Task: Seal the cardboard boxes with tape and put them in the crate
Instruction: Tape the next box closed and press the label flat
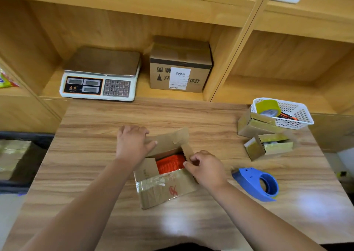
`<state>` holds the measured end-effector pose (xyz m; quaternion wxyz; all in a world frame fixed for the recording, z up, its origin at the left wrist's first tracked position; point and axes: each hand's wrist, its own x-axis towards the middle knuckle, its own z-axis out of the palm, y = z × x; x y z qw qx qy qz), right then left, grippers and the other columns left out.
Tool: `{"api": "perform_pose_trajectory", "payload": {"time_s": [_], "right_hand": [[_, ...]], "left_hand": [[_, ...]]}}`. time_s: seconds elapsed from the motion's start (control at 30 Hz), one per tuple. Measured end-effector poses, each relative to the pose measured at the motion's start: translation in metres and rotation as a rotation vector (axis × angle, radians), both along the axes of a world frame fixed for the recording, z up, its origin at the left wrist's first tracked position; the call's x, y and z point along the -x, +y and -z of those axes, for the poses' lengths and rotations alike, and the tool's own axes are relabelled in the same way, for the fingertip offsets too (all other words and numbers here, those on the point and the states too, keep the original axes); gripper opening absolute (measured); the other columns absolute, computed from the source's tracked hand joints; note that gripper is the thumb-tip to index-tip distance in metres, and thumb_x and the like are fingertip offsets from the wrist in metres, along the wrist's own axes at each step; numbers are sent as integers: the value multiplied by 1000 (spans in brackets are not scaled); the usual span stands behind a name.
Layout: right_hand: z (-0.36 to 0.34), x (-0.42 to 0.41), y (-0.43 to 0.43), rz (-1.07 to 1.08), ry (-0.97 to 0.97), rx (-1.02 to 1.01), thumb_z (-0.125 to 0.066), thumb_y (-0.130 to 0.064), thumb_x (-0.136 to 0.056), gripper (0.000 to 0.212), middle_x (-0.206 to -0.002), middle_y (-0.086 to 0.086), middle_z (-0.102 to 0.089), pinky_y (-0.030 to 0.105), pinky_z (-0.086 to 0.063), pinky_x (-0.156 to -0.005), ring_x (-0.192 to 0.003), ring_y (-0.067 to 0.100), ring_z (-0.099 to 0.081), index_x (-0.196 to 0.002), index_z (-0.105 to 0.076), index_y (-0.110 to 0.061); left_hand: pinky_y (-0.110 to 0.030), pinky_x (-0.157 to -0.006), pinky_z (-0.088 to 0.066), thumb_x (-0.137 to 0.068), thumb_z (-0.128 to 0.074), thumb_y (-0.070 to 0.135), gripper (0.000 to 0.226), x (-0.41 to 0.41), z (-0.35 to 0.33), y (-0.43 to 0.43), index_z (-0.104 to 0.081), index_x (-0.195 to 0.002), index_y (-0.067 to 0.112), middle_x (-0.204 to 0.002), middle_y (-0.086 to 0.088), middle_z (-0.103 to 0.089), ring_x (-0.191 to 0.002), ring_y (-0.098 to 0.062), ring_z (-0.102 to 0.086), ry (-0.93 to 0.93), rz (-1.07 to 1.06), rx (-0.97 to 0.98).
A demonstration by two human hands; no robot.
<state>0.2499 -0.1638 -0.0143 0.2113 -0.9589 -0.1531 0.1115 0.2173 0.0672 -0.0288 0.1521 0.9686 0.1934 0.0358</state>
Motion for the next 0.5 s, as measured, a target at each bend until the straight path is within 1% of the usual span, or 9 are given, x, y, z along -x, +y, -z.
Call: {"api": "perform_pose_trajectory", "payload": {"time_s": [0.13,0.23,0.3,0.37,0.43,0.5], "right_hand": [[1,-4,0,-55,26,-1,-66,-45,-82,24,-90,-5,-63,31,-46,-72,-83,15,-60,-79,-70,-22],[6,-6,-1,-130,25,-2,-60,-38,-88,22,-91,-2,-64,30,-43,-69,-84,18,-61,-85,-75,-21],[11,-10,-6,-168,17,-33,-59,-29,-90,19,-95,-2,-65,28,-43,-71,-88,19,-62,-93,-75,-21],[17,-16,-12,-292,23,4,-58,-21,-89,23,-105,-2,-65,25,-43,-82,-99,19,-60,-108,-72,-21],[23,-21,-19,-453,29,101,-58,-20,-88,34,-114,-3,-59,25,-38,-94,-109,18,-53,-121,-65,-23],[25,-24,-26,-549,24,173,-59,-23,-86,45,-118,-6,-53,24,-31,-94,-113,17,-46,-131,-57,-28]], "left_hand": [[-39,-106,-19,-82,-65,42,38,10,-10,-18,-64,-114,22,-111,2,-65,-117,-22,-46,-133,83,-65],[-38,-100,-26,-75,-75,28,35,23,-12,-32,-68,-107,17,-103,-1,-67,-109,-25,-52,-272,74,-79],[-36,-92,-30,-73,-75,23,29,33,-10,-42,-70,-102,17,-98,1,-67,-103,-21,-51,-378,50,-111],[-34,-86,-31,-77,-63,23,21,43,-5,-53,-72,-96,18,-93,2,-67,-99,-19,-48,-475,65,-121],[-33,-84,-31,-78,-51,26,26,52,1,-63,-73,-90,19,-91,4,-67,-97,-17,-46,-491,111,-131],[-31,-82,-31,-77,-49,28,26,58,5,-71,-72,-87,21,-90,6,-67,-95,-17,-46,-461,121,-125]]}}
